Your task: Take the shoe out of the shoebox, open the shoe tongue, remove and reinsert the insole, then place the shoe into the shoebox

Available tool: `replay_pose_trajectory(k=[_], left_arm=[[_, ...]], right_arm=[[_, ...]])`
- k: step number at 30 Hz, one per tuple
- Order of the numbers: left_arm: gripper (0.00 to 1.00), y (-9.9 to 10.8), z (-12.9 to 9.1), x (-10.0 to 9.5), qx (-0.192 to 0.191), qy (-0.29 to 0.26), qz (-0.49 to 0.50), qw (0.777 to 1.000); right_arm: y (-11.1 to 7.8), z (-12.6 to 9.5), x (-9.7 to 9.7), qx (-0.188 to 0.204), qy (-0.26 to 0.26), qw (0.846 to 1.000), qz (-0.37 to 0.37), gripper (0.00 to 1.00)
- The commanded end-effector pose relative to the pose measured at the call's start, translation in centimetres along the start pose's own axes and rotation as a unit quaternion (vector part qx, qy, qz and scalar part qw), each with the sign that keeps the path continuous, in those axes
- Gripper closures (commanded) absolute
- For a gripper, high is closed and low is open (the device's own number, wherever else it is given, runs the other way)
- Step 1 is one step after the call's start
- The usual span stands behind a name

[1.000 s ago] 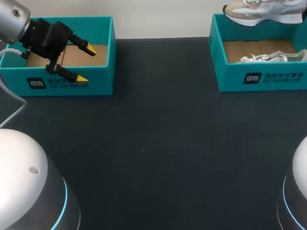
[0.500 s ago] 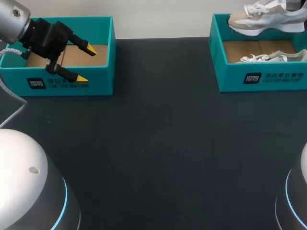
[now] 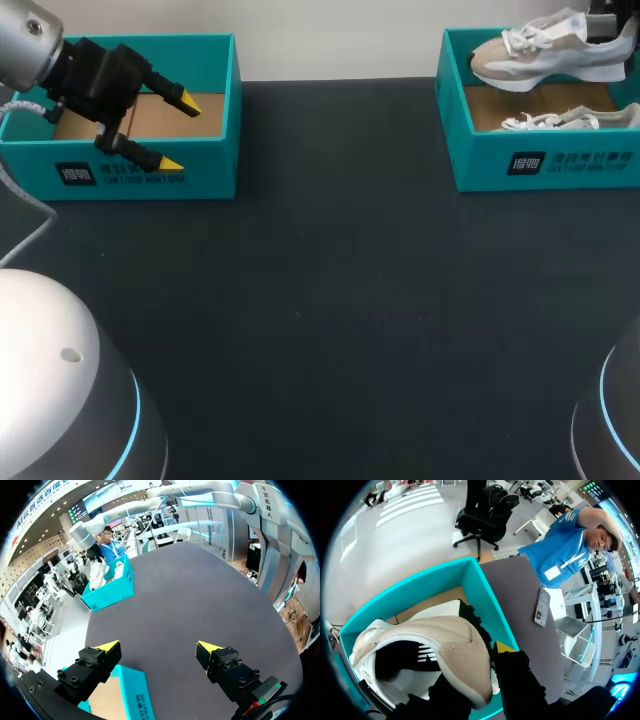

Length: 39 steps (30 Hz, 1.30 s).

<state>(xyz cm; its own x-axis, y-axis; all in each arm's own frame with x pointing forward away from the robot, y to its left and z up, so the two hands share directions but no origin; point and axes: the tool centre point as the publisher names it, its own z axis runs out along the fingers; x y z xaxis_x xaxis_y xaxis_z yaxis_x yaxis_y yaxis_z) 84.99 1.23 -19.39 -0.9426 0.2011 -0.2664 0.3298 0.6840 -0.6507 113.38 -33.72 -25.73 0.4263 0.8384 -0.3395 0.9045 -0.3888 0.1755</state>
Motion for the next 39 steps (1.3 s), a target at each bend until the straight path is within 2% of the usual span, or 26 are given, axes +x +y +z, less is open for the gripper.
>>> replay_pose_trajectory(k=[1, 13, 24, 39], left_arm=[[0.00, 0.0, -0.1, 0.0, -0.001, 0.001, 0.000, 1.000], [0.00, 0.0, -0.1, 0.0, -0.001, 0.001, 0.000, 1.000], [0.00, 0.0, -0.1, 0.0, -0.001, 0.001, 0.000, 1.000], [0.00, 0.0, -0.1, 0.0, -0.001, 0.001, 0.000, 1.000]], right_arm=[[-0.1, 0.8, 0.4, -0.004, 0.001, 1.000, -0.006, 1.00], [-0.3, 3.6, 1.7, 0.009, 0.003, 1.000, -0.020, 1.00], [0.3, 6.2, 3.0, 0.013, 0.003, 0.999, -0.037, 1.00], [1.1, 8.1, 3.4, 0.012, 0.011, 0.999, -0.041, 1.00]])
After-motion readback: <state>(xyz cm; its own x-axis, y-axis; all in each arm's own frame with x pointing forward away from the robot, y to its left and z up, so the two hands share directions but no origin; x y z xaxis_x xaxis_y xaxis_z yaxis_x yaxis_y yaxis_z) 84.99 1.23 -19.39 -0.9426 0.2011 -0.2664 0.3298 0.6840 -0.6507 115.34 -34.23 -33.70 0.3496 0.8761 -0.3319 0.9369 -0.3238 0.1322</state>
